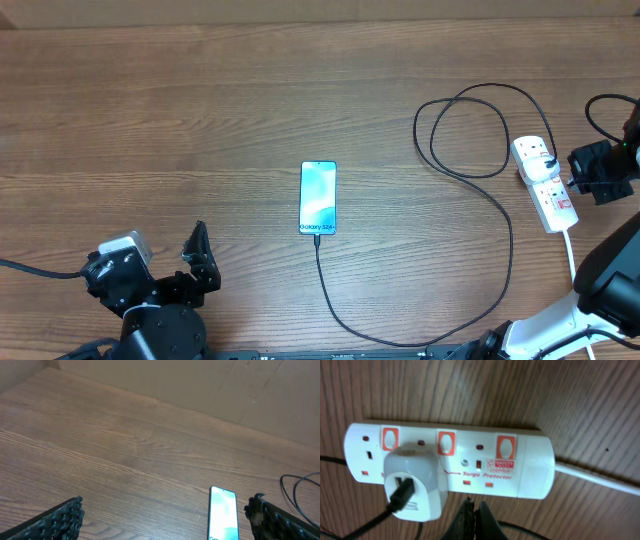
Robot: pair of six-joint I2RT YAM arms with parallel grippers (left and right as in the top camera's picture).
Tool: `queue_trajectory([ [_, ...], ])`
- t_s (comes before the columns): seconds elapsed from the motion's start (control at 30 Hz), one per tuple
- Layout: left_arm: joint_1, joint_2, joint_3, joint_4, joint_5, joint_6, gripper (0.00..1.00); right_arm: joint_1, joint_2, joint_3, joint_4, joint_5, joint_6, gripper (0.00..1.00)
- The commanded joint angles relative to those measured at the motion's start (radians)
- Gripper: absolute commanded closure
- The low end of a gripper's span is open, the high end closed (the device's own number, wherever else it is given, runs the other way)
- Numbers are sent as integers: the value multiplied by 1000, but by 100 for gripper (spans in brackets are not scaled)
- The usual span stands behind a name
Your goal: Plug charger to phone and switch on socket
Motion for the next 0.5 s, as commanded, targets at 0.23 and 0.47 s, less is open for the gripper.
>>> queue_trajectory([
  [0.23,-6,-10,-8,4,-28,11,0,-3,23,29,83,-31,3,96],
  [0.47,-6,-10,-8,4,-20,3,0,3,84,29,95,-48,2,96],
])
